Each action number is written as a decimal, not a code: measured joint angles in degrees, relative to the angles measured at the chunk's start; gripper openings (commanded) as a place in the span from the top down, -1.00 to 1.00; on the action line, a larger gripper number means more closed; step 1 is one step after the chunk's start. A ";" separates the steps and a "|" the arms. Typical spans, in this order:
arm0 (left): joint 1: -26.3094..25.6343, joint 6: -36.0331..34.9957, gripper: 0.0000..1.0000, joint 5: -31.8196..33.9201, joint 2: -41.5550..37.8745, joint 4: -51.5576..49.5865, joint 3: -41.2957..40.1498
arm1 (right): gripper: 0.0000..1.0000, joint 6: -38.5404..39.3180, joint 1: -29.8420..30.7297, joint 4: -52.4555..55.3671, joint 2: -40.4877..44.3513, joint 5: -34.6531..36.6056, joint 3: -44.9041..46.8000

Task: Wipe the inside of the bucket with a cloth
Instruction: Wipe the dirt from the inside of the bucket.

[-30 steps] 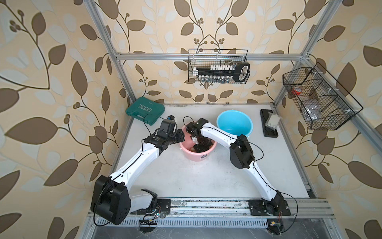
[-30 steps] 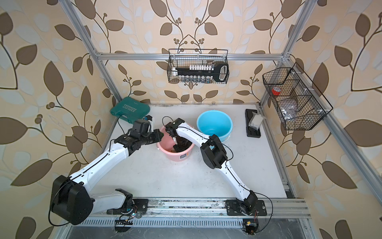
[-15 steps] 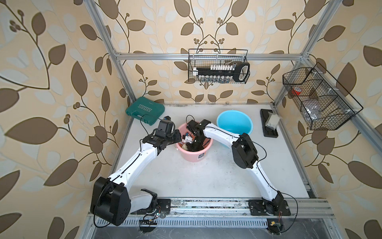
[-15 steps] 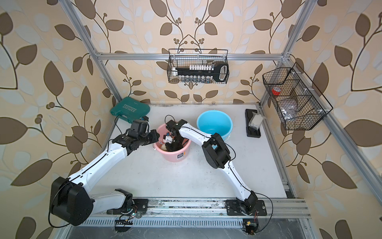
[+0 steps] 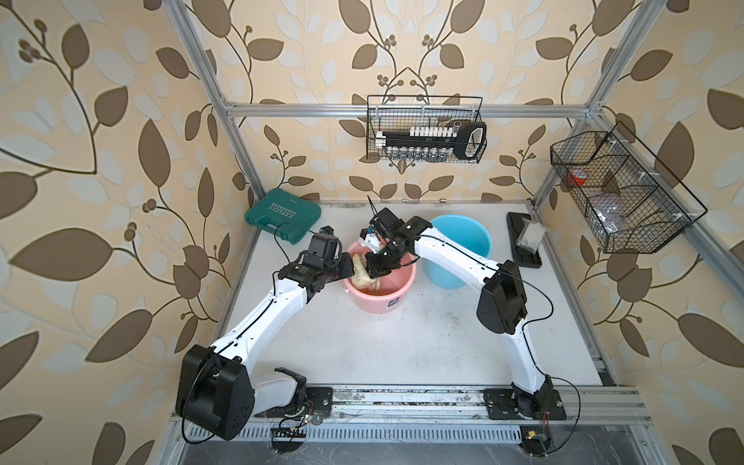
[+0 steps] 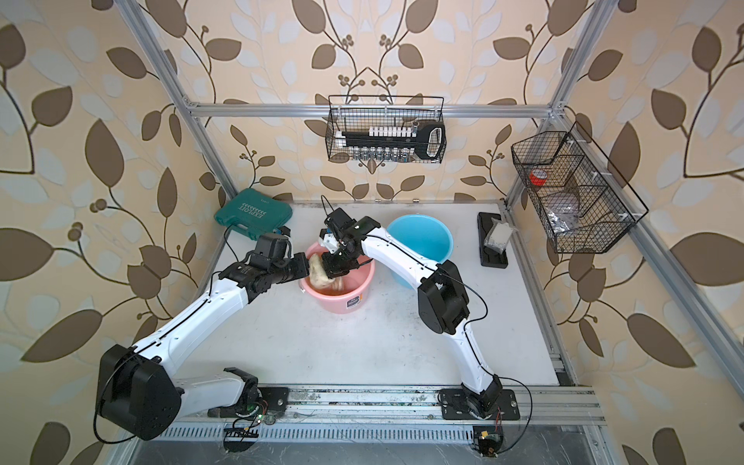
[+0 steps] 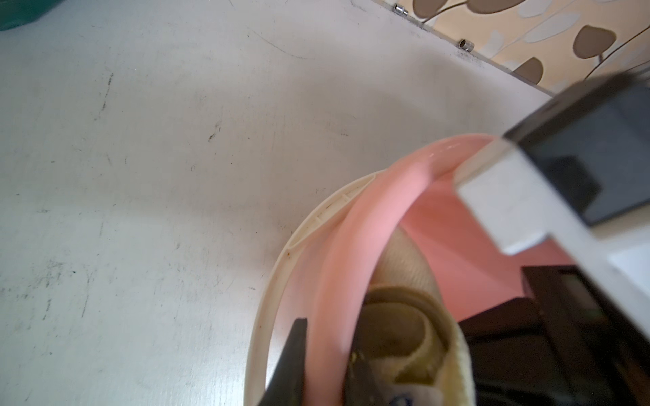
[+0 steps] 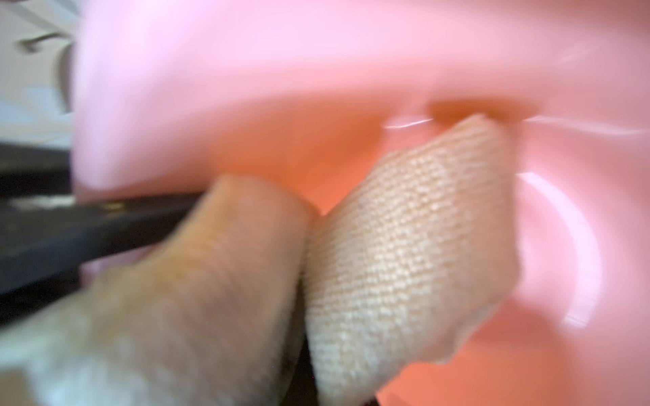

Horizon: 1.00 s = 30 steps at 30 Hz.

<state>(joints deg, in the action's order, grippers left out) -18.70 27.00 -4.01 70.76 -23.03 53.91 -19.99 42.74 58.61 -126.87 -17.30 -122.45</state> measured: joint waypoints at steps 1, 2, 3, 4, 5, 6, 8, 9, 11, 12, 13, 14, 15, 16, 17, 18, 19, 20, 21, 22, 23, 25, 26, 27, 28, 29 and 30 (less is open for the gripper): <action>-0.11 -0.11 1.00 -0.02 -0.15 -0.24 0.00 | 1.00 0.24 -0.07 2.21 0.00 5.05 -1.79; -0.11 -0.22 1.00 -0.02 -0.28 -0.48 0.02 | 1.00 0.55 -0.11 3.74 0.00 8.70 -2.95; -0.13 -0.44 1.00 -0.04 -0.50 -0.92 0.04 | 1.00 0.92 -0.15 5.57 0.00 13.09 -4.17; -0.13 -0.70 1.00 -0.04 -0.63 -1.29 0.15 | 1.00 1.42 -0.17 6.88 0.00 17.18 -4.85; -0.13 -1.01 1.00 -0.09 -0.63 -1.46 0.35 | 1.00 1.99 -0.11 7.89 0.02 20.70 -5.09; -0.13 -1.22 1.00 -0.13 -0.63 -1.75 0.66 | 1.00 2.56 0.02 8.90 0.02 24.09 -5.11; -0.13 -1.64 1.00 -0.39 -0.63 -2.36 1.42 | 1.00 4.07 0.72 10.82 0.02 30.51 -5.16; -0.13 -1.81 1.00 -0.52 -0.50 -2.69 1.95 | 1.00 4.59 1.14 11.82 -0.04 32.54 -5.51; -0.48 -2.27 1.00 -0.55 -0.02 -3.43 3.63 | 1.00 5.70 2.23 14.86 -1.29 37.51 -8.81; -0.48 -2.47 1.00 -0.55 0.15 -3.58 4.31 | 1.00 6.03 2.67 15.76 -1.90 39.28 -10.16; -0.48 -2.67 1.00 -0.55 0.22 -3.74 4.96 | 1.00 6.29 3.08 16.76 -2.58 41.27 -11.54; -0.50 -2.84 1.00 -0.57 0.22 -3.80 5.51 | 1.00 6.58 3.39 17.66 -3.08 42.77 -12.26; -0.50 -2.99 1.00 -0.52 0.22 -3.82 5.95 | 1.00 6.62 3.65 18.40 -3.37 43.95 -12.39; -0.50 -3.13 1.00 -0.52 0.24 -3.85 6.43 | 1.00 6.56 3.87 19.37 -3.58 44.98 -12.20; -0.59 -3.13 1.00 -0.48 0.39 -4.37 6.86 | 1.00 6.49 4.11 19.58 -3.63 45.42 -11.65; -0.81 -3.28 1.00 -0.24 0.63 -4.94 7.17 | 1.00 6.47 4.44 19.63 -3.43 45.83 -10.99; -0.85 -3.56 1.00 -0.24 1.03 -5.66 7.63 | 1.00 6.49 4.79 19.85 -2.99 45.92 -9.77; -0.87 -4.17 1.00 -0.24 1.40 -6.16 7.98 | 1.00 6.51 5.11 20.20 -2.40 45.70 -8.20; -0.87 -4.42 1.00 -0.24 1.70 -6.54 8.41 | 1.00 6.54 5.33 20.61 -1.84 44.89 -6.58; -0.87 -4.98 1.00 -0.17 2.01 -6.73 8.94 | 1.00 6.51 5.53 21.09 -1.29 43.39 -5.09; -0.87 -5.31 1.00 -0.28 2.23 -6.86 9.46 | 1.00 6.51 5.60 21.64 -0.81 41.22 -3.54; -1.25 -6.16 1.00 -0.39 2.56 -7.21 10.45 | 1.00 6.49 5.57 21.68 -0.15 36.15 -1.57; -1.38 -6.32 1.00 -0.50 2.71 -7.30 10.75 | 1.00 6.36 5.57 21.53 0.24 32.61 -0.57; -1.53 -6.32 1.00 -0.59 2.86 -7.32 11.06 | 1.00 6.12 5.57 21.16 0.66 28.89 0.33; -1.62 -6.29 1.00 -0.63 2.99 -7.23 11.19 | 1.00 5.88 5.57 20.81 0.94 25.70 0.94; -1.62 -6.40 1.00 -0.68 2.99 -7.26 11.26 | 1.00 5.31 5.57 20.09 1.33 21.66 1.53; -1.60 -6.47 1.00 -0.68 2.99 -7.65 11.26 | 1.00 4.63 5.55 19.02 1.57 17.79 1.81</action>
<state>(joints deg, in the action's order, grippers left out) -20.29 20.53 -4.69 73.76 -30.68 65.17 -15.35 48.29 77.62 -125.29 0.49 -120.64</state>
